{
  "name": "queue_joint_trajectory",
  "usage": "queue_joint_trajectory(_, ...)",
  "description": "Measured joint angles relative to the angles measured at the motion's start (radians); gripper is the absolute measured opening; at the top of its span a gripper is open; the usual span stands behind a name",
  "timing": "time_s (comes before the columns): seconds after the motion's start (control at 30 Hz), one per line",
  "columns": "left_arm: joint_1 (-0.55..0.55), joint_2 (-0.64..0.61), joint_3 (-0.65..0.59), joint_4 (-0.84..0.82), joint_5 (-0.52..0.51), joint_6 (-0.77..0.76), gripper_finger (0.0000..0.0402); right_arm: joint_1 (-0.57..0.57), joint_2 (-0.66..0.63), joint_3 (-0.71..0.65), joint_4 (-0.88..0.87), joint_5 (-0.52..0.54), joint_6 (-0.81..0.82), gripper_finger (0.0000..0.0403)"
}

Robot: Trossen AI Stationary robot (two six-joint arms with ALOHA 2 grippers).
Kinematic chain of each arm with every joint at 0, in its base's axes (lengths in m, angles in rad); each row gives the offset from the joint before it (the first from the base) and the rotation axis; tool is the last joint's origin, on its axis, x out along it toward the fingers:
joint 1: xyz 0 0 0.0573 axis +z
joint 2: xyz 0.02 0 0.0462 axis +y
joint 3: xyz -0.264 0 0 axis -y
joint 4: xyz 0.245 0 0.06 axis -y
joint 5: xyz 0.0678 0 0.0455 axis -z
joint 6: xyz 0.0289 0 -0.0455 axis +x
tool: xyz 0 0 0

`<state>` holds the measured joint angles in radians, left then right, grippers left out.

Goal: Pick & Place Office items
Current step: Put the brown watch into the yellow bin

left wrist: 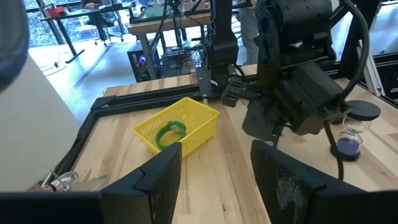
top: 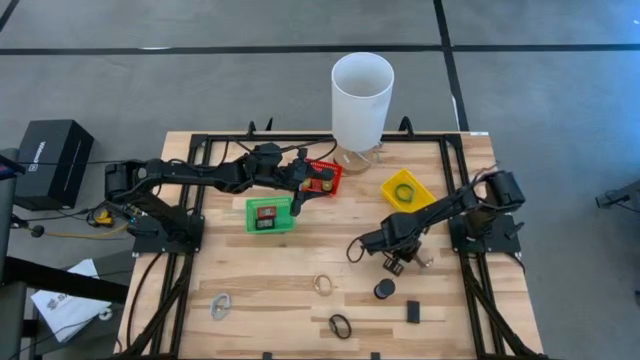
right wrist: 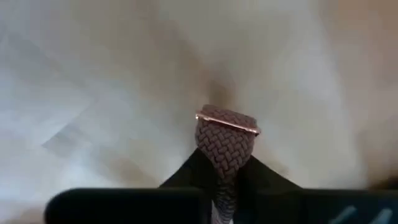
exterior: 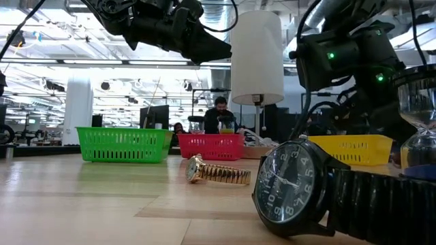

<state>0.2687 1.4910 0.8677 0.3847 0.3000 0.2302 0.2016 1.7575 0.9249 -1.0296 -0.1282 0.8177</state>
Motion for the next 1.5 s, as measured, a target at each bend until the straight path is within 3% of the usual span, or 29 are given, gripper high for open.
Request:
queue_joint_trajectory(0.17,0.0,0.0,0.0,0.0,0.0,0.0,0.0186,-0.002,-0.096,0.0,-0.018,0.026,-0.032,0.0023)
queue_joint_trajectory(0.33,0.0,0.0,0.0,0.0,0.0,0.0,0.0186,-0.012,-0.256,0.001,-0.037,0.112,-0.032,0.0007)
queue_joint_trajectory(0.63,0.0,0.0,0.0,0.001,0.0,0.0,0.0186,-0.096,-0.561,0.002,-0.04,0.401,-0.095,0.0006)
queue_joint_trajectory(0.83,0.0,0.0,0.0,0.001,0.0,0.0,0.0186,-0.216,-0.677,0.003,-0.027,0.583,-0.191,0.0009)
queue_joint_trajectory(1.17,0.0,0.0,0.0,0.0,0.0,-0.001,0.0186,-0.4,-0.607,0.003,0.013,0.599,-0.272,0.001)
queue_joint_trajectory(1.37,0.0,0.0,0.0,-0.002,0.0,-0.002,0.0186,-0.435,-0.486,0.003,0.004,0.436,-0.283,0.001)
queue_joint_trajectory(1.5,0.0,0.0,0.0,-0.002,0.0,-0.002,0.0186,-0.436,-0.402,0.003,-0.004,0.424,-0.306,0.001)
